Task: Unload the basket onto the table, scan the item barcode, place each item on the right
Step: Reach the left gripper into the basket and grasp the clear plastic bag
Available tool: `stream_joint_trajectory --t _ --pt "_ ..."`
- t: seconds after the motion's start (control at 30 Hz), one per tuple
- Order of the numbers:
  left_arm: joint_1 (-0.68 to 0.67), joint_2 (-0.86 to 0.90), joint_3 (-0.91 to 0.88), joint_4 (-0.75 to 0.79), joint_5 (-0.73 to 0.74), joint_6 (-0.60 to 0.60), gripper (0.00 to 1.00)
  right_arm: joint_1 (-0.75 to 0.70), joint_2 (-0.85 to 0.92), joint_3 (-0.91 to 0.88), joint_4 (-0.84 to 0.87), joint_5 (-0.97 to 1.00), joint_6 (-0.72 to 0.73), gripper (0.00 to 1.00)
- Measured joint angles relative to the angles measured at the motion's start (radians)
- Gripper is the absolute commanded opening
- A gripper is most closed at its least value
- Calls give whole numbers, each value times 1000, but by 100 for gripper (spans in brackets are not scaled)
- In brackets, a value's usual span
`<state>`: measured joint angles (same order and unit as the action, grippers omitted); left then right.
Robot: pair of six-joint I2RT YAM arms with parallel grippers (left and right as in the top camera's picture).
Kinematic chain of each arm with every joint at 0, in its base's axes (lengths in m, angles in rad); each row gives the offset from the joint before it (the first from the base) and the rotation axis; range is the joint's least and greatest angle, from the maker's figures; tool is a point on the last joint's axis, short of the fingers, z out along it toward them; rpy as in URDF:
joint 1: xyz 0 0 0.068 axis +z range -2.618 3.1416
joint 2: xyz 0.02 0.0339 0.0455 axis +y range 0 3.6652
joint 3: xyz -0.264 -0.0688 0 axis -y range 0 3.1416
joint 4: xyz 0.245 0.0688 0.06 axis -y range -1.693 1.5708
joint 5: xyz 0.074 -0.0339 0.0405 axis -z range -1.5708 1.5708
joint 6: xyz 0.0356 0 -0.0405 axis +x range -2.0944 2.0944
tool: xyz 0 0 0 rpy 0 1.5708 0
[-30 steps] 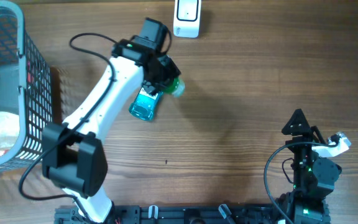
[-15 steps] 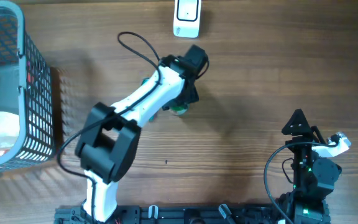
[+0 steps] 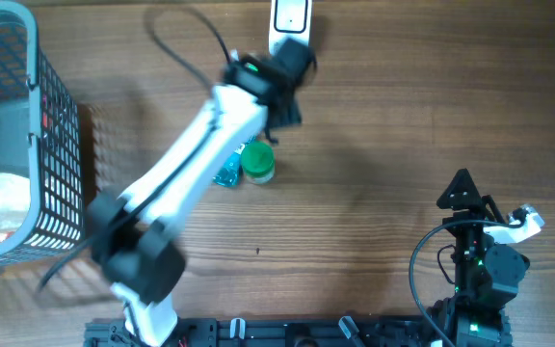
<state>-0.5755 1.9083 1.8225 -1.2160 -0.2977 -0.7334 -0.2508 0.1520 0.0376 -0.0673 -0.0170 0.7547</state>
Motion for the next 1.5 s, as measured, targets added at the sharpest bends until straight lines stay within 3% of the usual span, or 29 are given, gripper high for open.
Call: stream_joint_trajectory --t 0.2,0.3,0.43,0.57,0.7,0.83,1.03,1.5 --pt "17 -303 308 37 -13 127 100 0 0 0 0 0 0 100" --pt "93 -439 378 25 -144 111 100 0 0 0 0 0 0 100" --pt "388 -538 386 -85 -284 -18 100 0 0 0 0 0 0 100" --pt "726 -531 376 -232 -311 -168 100 0 0 0 0 0 0 100" --pt "1005 -458 303 -280 -249 -269 100 0 0 0 0 0 0 100" --pt "1152 -356 195 -246 -147 -325 100 0 0 0 0 0 0 100" --pt "1212 -156 76 -137 -63 -353 100 0 0 0 0 0 0 100" --pt "1210 198 65 -56 -31 -354 100 0 0 0 0 0 0 100"
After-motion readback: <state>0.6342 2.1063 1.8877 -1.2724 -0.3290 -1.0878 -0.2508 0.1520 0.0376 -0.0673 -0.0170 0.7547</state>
